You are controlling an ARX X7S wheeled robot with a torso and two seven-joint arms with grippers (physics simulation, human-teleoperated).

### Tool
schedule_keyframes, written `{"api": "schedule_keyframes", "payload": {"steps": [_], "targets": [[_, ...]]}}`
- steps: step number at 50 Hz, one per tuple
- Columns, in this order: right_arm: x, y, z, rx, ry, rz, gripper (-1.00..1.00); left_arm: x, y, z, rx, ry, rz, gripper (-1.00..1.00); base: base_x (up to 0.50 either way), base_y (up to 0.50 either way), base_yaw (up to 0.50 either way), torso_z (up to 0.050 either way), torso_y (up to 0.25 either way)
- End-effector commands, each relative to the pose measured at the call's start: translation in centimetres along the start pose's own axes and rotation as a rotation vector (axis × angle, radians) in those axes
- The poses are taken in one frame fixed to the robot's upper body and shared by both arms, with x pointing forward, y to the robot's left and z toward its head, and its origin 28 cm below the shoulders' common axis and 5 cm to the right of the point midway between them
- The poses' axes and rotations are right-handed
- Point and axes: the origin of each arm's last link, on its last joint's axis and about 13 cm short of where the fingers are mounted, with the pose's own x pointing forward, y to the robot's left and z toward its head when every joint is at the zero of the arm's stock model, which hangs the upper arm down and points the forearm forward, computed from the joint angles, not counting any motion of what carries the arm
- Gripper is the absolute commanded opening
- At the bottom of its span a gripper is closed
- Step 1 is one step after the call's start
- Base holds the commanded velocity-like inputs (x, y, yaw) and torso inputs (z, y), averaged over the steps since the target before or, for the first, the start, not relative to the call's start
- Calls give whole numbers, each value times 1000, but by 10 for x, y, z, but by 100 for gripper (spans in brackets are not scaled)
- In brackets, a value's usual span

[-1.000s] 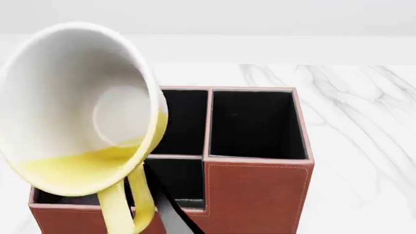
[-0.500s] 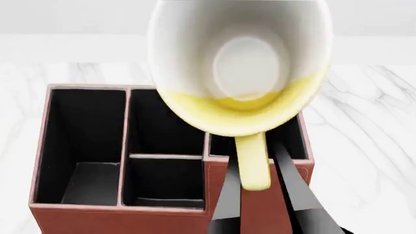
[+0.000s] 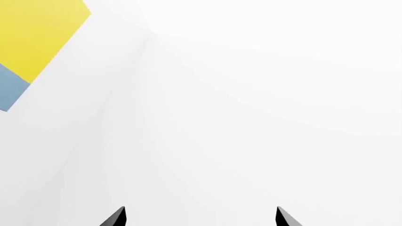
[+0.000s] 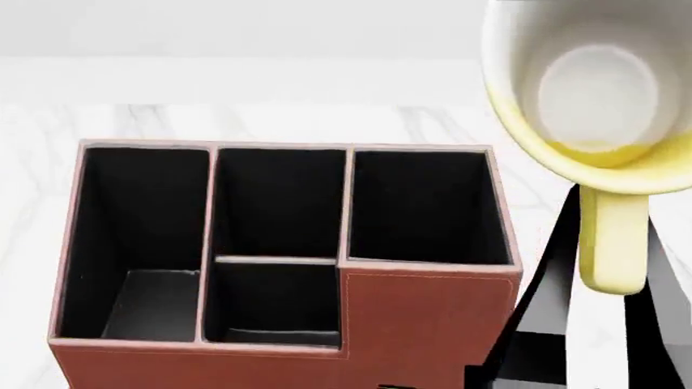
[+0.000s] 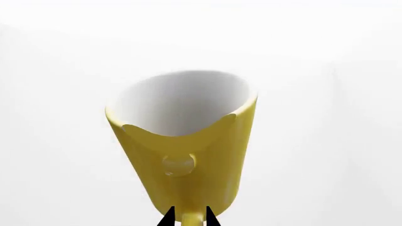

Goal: Pick up the yellow and white mug and place it to the right of the caddy.

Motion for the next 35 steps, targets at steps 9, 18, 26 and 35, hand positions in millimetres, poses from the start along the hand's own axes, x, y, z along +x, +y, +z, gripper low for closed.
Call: {"api": "schedule_keyframes", "payload": {"steps": [9,18,26,35], "targets": [[-1,-9,-2,-28,59,-127,-100,-1,-2,0,0,0,-5,100,0,0,0,0,1],[-1,-12,-12,-14,115,-151,-100,0,0,0,0,0,-4,100,0,0,0,0,0],[1,-16,-21,-21,148,-187,-100,-1,-2,0,-1,1,-8,100,0,0,0,0,0],[2,-20,-38,-53,194,-224,-100,-1,-2,0,-2,0,-10,100,0,0,0,0,0]]}}
